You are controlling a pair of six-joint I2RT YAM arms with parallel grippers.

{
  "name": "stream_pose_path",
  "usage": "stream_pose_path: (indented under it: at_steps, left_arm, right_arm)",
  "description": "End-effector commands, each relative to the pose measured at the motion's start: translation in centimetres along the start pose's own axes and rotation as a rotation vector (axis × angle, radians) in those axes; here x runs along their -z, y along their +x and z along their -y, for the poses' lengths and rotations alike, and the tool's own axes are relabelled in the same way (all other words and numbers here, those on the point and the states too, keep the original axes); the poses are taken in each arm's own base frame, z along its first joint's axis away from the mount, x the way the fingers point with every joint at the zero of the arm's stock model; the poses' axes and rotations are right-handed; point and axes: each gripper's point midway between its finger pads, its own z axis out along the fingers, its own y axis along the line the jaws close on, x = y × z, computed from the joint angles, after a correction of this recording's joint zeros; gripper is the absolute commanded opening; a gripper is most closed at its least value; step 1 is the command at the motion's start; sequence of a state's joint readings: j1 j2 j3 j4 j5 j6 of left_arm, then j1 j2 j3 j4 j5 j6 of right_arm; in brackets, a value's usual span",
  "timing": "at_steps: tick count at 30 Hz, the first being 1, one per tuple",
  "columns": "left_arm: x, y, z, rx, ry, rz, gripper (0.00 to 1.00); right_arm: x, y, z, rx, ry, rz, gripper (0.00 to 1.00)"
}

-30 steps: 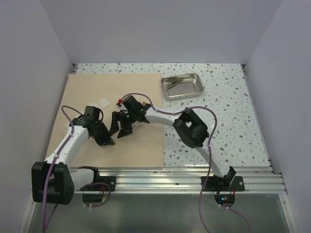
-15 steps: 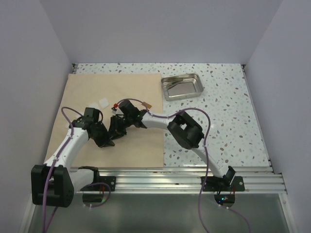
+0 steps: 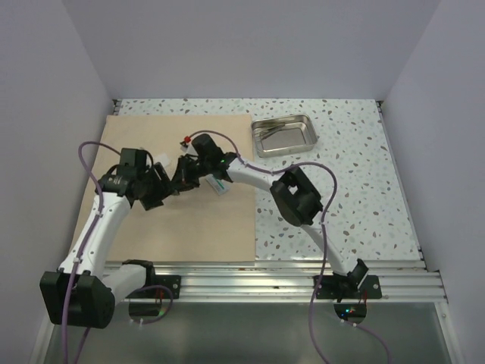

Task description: Prepare the surgical pack

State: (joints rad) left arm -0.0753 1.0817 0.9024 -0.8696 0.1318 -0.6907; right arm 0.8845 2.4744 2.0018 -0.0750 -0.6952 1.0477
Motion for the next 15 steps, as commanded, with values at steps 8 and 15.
stream_pose_path:
  at_steps: [8, 15]
  left_arm:
    - [0.5, -5.3, -0.8, 0.034, -0.16, 0.158, 0.68]
    - [0.7, -5.7, -2.0, 0.036, -0.222, 0.165, 0.69]
  right_arm:
    - [24.2, -18.8, 3.4, -0.156, 0.324, 0.841, 0.0]
    - [35.7, -22.3, 9.8, -0.365, 0.598, 1.193, 0.0]
